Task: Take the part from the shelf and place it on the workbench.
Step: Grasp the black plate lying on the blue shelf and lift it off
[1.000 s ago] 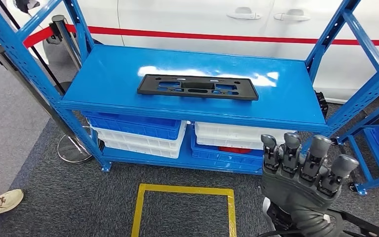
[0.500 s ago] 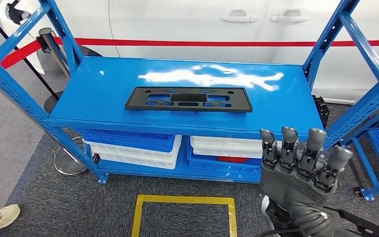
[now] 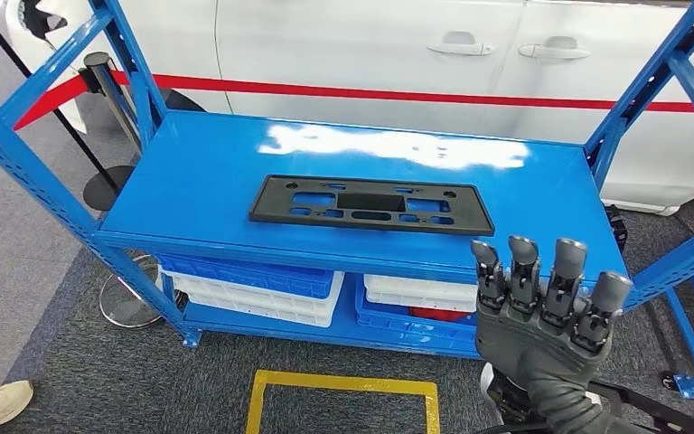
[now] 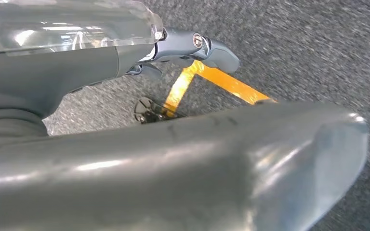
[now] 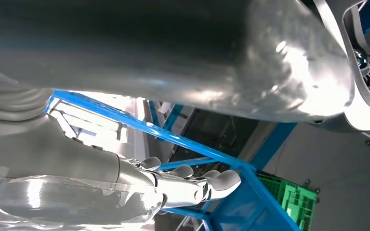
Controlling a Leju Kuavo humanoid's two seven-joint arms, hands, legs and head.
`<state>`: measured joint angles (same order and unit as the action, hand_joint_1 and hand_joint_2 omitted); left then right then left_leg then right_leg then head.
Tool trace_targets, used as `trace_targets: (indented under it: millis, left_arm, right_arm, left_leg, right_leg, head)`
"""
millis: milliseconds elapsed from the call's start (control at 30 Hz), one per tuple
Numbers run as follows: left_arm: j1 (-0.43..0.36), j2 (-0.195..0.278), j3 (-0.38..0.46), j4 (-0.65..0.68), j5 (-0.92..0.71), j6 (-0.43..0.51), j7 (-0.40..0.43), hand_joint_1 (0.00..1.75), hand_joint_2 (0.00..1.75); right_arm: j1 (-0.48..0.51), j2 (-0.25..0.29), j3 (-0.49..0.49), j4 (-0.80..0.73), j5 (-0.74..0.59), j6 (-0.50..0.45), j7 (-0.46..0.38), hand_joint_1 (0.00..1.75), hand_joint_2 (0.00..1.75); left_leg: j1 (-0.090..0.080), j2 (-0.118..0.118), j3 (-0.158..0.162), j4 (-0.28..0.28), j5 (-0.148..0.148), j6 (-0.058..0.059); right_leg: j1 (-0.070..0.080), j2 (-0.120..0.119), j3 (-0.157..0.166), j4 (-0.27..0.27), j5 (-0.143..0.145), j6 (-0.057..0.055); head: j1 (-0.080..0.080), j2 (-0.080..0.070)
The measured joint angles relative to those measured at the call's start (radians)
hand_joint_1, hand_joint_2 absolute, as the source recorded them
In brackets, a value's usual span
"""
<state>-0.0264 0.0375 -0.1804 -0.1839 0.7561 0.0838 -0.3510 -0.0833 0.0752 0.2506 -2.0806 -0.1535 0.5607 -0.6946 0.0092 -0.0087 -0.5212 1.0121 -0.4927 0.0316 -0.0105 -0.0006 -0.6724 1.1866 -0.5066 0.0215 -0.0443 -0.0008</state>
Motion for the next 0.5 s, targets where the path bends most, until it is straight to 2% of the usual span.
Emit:
trace_targets:
  millis: [33, 67, 100, 200, 233, 267, 300, 367, 400, 433, 467, 500]
  left_arm:
    - [0.0, -0.001, 0.0, 0.0, 0.0, 0.0, 0.0, 0.0, 0.0]
    - [-0.001, -0.001, 0.0, 0.001, 0.0, 0.0, 0.0, 0.0, 0.0]
    - [-0.002, -0.002, 0.0, 0.001, 0.0, 0.0, 0.0, 0.0, 0.0]
    - [-0.003, -0.002, 0.0, 0.001, 0.0, 0.0, -0.001, 0.0, 0.0]
    - [-0.003, -0.001, 0.0, 0.001, 0.0, 0.0, -0.002, 0.0, 0.0]
    - [-0.004, -0.001, 0.0, 0.001, 0.0, 0.0, -0.002, 0.0, 0.0]
    - [-0.005, 0.0, 0.0, 0.001, 0.0, 0.0, -0.003, 0.0, 0.0]
    - [-0.007, 0.0, 0.0, 0.001, -0.001, 0.0, -0.004, 0.0, 0.0]
    - [-0.008, 0.0, 0.0, 0.001, -0.001, 0.0, -0.006, 0.0, 0.0]
    - [-0.007, 0.0, 0.0, 0.001, -0.001, 0.0, -0.007, 0.0, 0.0]
    - [-0.005, 0.0, 0.0, 0.001, -0.001, 0.0, -0.008, 0.0, 0.0]
    - [-0.003, 0.0, 0.0, 0.001, -0.001, 0.0, -0.008, 0.0, 0.0]
  right_arm:
    - [0.001, 0.0, 0.0, 0.0, -0.002, 0.001, 0.0, 0.0, 0.0]
    - [0.001, -0.001, 0.0, 0.001, -0.004, 0.003, 0.0, 0.0, 0.0]
    - [0.003, -0.001, 0.0, 0.001, -0.005, 0.005, 0.0, 0.0, 0.0]
    - [0.006, -0.002, 0.001, 0.003, -0.005, 0.014, 0.0, 0.0, 0.0]
    - [0.006, -0.002, 0.001, 0.003, -0.005, 0.015, 0.0, 0.0, 0.0]
    - [0.005, -0.002, 0.003, 0.003, -0.005, 0.016, 0.0, 0.0, 0.0]
    - [0.005, -0.002, 0.004, 0.004, -0.003, 0.014, 0.0, 0.0, 0.0]
    - [0.005, -0.002, 0.007, 0.01, 0.002, 0.003, 0.0, 0.0, 0.0]
    - [0.006, -0.002, 0.01, 0.015, 0.004, -0.007, 0.0, 0.0, 0.0]
    - [0.007, -0.003, 0.013, 0.022, 0.006, -0.018, 0.0, 0.0, 0.0]
    - [0.008, -0.004, 0.016, 0.031, 0.006, -0.03, 0.0, 0.0, 0.0]
    - [0.008, -0.005, 0.02, 0.042, 0.006, -0.041, 0.001, 0.0, 0.0]
  left_leg:
    - [0.0, -0.001, 0.011, 0.0, -0.008, -0.003]
    - [-0.001, -0.001, 0.017, 0.0, -0.016, -0.008]
    - [-0.001, -0.001, 0.018, -0.001, -0.022, -0.014]
    - [-0.003, 0.001, 0.031, 0.002, -0.029, -0.033]
    - [-0.002, 0.002, 0.035, 0.012, -0.035, -0.038]
    - [-0.001, 0.002, 0.026, 0.037, -0.049, -0.043]
    - [0.0, 0.002, 0.005, 0.079, -0.07, -0.047]
    - [0.002, 0.003, -0.073, 0.204, -0.114, -0.05]
    - [0.002, 0.003, -0.11, 0.251, -0.125, -0.05]
    - [0.002, 0.003, -0.135, 0.269, -0.121, -0.05]
    - [0.002, 0.003, -0.144, 0.253, -0.096, -0.05]
    - [0.001, 0.003, -0.139, 0.207, -0.051, -0.048]
  right_leg:
    - [0.002, 0.0, 0.015, -0.061, 0.045, -0.005]
    - [0.006, 0.0, 0.027, -0.11, 0.069, -0.012]
    - [0.01, 0.0, 0.033, -0.138, 0.081, -0.018]
    - [0.011, 0.002, 0.044, -0.157, 0.074, -0.033]
    - [0.009, 0.002, 0.054, -0.162, 0.071, -0.038]
    - [0.006, 0.002, 0.064, -0.166, 0.067, -0.042]
    - [0.005, 0.001, 0.073, -0.17, 0.064, -0.046]
    - [0.006, -0.001, 0.084, -0.171, 0.055, -0.051]
    - [0.007, -0.001, 0.091, -0.171, 0.049, -0.053]
    - [0.008, 0.0, 0.099, -0.171, 0.042, -0.054]
    - [0.008, 0.002, 0.111, -0.171, 0.034, -0.054]
    - [0.009, 0.004, 0.124, -0.171, 0.025, -0.054]
  head:
    - [0.0, 0.0]
    - [0.0, 0.0]
    - [0.001, 0.0]
    - [0.003, 0.0]
    - [0.003, 0.0]
    - [0.003, 0.0]
    - [0.003, 0.0]
    - [0.002, 0.0]
    - [0.002, 0.0]
    - [0.002, 0.0]
    - [0.002, 0.0]
    - [0.002, 0.0]
